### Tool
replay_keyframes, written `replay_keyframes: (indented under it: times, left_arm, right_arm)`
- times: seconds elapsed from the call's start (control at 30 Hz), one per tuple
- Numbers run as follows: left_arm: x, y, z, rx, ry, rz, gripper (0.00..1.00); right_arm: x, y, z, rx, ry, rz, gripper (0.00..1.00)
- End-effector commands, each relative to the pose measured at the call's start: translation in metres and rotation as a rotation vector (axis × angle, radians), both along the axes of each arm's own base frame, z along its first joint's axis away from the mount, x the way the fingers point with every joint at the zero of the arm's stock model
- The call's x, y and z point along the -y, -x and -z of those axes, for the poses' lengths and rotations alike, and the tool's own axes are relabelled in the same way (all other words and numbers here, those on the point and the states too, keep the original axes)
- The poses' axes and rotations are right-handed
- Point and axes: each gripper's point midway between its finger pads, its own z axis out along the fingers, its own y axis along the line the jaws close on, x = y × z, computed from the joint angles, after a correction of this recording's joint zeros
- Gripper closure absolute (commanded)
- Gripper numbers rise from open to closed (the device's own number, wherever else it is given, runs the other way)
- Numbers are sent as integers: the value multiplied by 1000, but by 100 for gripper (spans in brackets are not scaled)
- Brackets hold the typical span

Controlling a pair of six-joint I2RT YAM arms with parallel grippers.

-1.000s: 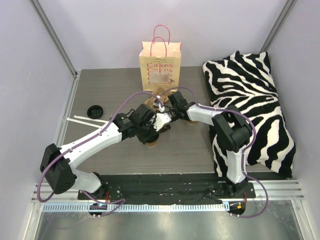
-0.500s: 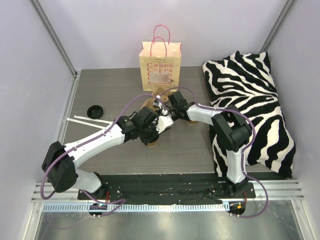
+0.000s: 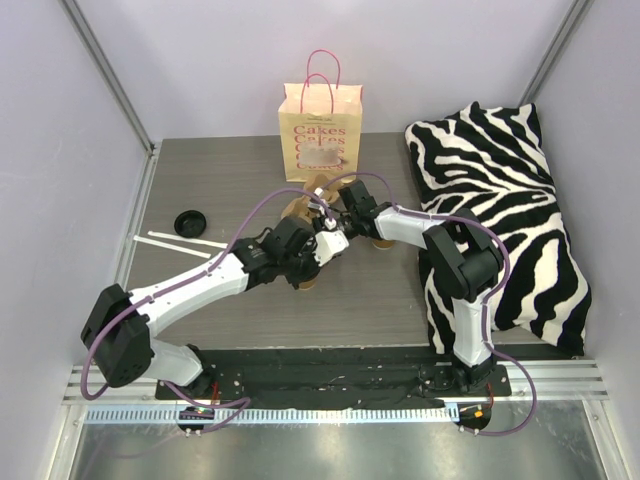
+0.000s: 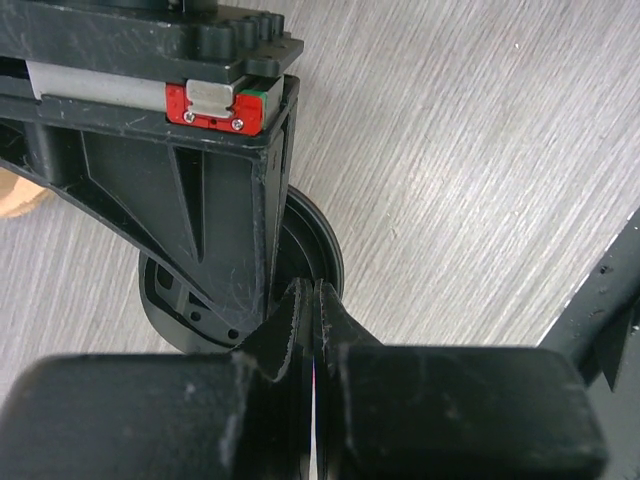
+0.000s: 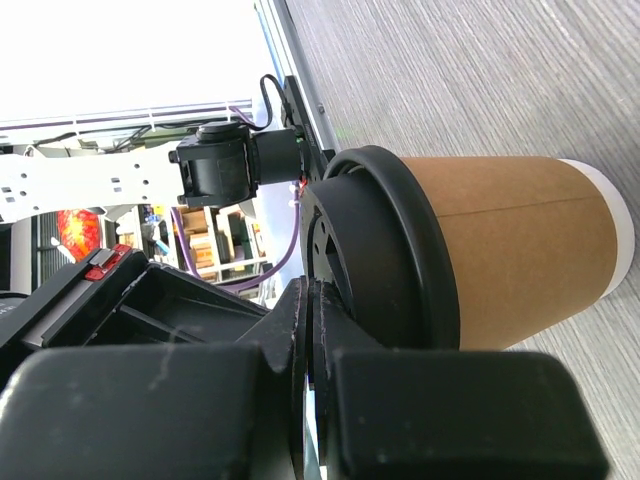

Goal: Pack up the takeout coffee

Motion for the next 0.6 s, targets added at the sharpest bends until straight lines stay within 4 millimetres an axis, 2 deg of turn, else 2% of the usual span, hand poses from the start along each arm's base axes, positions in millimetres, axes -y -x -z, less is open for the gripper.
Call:
replay_keyframes:
  times: [0.0, 0.17, 0.23, 0.3, 0.33, 0.4, 0.43, 0.5, 0.53, 0.57]
  left_arm:
    - [-58, 33, 77, -182, -268, -12, 100]
    - [-70, 42, 88, -231, -309, 4, 100]
    - [-65, 42, 83, -235, -283, 17, 100]
    - [-55, 42, 63, -234, -224, 28, 97]
    - [-38, 36, 40, -221, -155, 32, 97]
    - [-30, 35, 11, -212, -104, 33, 94]
    - [-19, 26, -14, -178, -49, 28, 91]
    - [-17, 24, -35, -161, -10, 16, 89]
    - [-17, 17, -46, -152, 16, -9, 89]
    - [-19, 18, -50, -179, 31, -24, 89]
  right_arm:
    - [15, -5, 77, -14, 239, 94, 99]
    - [16, -4, 79, -14, 247, 92, 99]
    - [17, -3, 80, -11, 248, 86, 99]
    - [17, -4, 79, -2, 248, 81, 99]
    - [17, -4, 78, 0, 248, 80, 99]
    - [16, -5, 75, 12, 244, 71, 99]
    - [16, -5, 73, 16, 240, 70, 99]
    - [16, -5, 70, 23, 236, 65, 99]
    - [15, -6, 68, 29, 232, 64, 99]
    - [15, -6, 66, 34, 227, 59, 99]
